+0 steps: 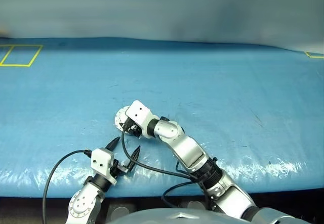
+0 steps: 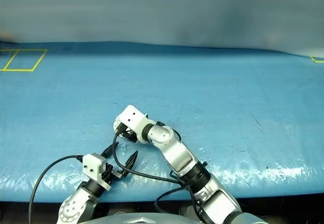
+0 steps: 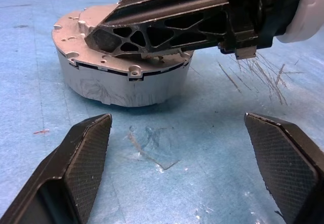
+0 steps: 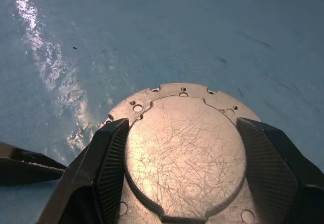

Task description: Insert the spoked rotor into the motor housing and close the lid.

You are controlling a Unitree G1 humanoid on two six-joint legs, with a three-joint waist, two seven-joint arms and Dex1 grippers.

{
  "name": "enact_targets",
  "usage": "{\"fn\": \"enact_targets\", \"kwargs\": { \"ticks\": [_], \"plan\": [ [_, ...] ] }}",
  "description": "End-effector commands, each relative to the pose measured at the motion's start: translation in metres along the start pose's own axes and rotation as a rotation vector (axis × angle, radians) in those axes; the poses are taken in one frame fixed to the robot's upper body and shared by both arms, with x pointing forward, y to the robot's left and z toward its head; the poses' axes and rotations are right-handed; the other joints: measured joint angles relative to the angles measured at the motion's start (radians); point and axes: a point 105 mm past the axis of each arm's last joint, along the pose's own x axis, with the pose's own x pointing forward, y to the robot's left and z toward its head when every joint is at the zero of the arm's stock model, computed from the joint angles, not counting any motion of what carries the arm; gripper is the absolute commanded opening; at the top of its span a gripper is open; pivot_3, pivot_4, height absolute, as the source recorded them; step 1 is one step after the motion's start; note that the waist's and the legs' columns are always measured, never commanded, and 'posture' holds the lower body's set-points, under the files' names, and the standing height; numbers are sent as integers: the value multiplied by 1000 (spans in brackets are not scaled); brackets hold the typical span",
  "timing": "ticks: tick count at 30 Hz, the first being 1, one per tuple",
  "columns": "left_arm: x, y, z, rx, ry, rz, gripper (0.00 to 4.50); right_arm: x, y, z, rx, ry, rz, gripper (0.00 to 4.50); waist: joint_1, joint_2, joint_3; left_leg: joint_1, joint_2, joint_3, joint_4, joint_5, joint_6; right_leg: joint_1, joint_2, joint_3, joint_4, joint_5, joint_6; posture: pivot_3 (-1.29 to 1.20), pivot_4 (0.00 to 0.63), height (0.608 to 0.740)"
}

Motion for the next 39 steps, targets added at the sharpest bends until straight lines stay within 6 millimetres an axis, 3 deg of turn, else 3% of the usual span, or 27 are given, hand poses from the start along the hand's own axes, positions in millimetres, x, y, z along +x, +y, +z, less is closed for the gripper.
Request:
{"fn": "enact_targets", "kwargs": {
  "ticks": [1,9,11,13,24,29,32,35,39],
  "plan": [
    [1,0,11,17,-39,-4,4500,0,-6,-10,-20,63,-30,3024,0,0,0,0,0,0,0,0,0,0,0,0,0,0,0,0,150,740],
    [0,2,12,25,-36,-1,4500,0,-8,-27,141,140,-7,3024,1,0,-1,3,0,0,1,0,0,0,0,0,0,0,0,0,150,740],
    [0,3,12,26,-37,2,4500,-1,-15,-31,99,171,-51,3024,1,1,-1,3,0,0,1,0,0,0,0,0,0,0,0,0,150,740],
    [0,4,12,30,-37,5,4500,-2,-33,-38,-181,233,-170,3024,1,2,-1,3,0,0,1,0,0,0,0,0,0,0,0,0,150,740],
    [-1,8,10,33,-34,13,4500,1,-10,-37,198,188,-36,3024,8,2,-6,4,0,0,0,0,0,0,0,0,0,0,0,0,150,740],
    [-3,32,16,-125,54,201,4500,0,-9,-41,311,200,-26,3024,2,1,-7,3,0,0,-1,0,0,0,0,0,0,0,0,0,150,740],
    [-4,46,29,-207,88,212,4500,-1,-7,-43,312,209,-22,3024,1,0,-8,4,0,-1,-1,0,0,0,0,0,0,-1,0,0,150,740],
    [-2,76,50,-182,69,286,3880,-1,-4,-44,320,213,-12,3024,2,0,-8,4,0,-1,0,0,0,0,0,-1,0,-1,-1,0,150,740],
    [14,98,71,-62,61,267,2488,-1,-1,-45,346,208,0,3024,1,-4,-11,5,0,-1,0,0,0,1,0,-1,0,0,-1,0,150,740]
  ]
}}
